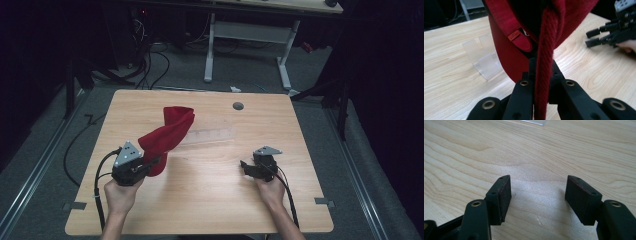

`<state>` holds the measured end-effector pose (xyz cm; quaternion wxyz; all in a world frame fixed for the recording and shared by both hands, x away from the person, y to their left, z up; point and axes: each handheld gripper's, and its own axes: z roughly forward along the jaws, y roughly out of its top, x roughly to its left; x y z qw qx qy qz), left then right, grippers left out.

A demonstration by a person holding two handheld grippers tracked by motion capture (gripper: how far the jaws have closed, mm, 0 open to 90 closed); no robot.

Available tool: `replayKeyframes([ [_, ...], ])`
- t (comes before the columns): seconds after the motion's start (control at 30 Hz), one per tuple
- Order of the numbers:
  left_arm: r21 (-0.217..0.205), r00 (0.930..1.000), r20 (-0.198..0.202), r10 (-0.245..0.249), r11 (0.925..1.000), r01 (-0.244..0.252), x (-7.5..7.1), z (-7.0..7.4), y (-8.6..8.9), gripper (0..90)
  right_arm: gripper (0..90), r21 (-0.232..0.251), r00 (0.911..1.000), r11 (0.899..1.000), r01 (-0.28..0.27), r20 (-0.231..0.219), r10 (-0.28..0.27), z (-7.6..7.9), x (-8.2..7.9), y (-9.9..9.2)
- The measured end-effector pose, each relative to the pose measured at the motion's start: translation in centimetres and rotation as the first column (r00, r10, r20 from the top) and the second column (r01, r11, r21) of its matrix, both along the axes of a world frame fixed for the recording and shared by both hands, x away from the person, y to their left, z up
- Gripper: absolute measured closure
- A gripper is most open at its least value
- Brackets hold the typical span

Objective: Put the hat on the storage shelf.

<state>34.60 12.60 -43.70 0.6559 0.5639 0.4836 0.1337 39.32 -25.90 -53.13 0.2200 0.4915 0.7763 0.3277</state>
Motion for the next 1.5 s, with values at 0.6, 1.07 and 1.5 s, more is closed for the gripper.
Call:
replayKeyframes([
  [0.6, -0.142, 0.9938, 0.019, 0.11, 0.9841, -0.106, 2.2, 1.9, 2.4, 85.0, 35.6, 0.002, 1.0, 1.0, -0.007, -0.005, 0.007, 0.0, 0.0, 0.0],
  [1.07, -0.175, 0.9929, 0.025, 0.116, 0.9783, -0.11, 7.1, 3.1, 1.6, 85.0, 34.5, -0.001, 1.0, 1.0, -0.009, -0.003, 0.009, 0.0, -0.1, 0.1],
  [1.5, -0.17, 0.9878, 0.043, 0.149, 0.9754, -0.14, 10.1, 1.8, 0.8, 84.9, 33.8, -0.003, 0.9999, 1.0, -0.014, -0.001, 0.014, 0.0, -0.1, 0.1],
])
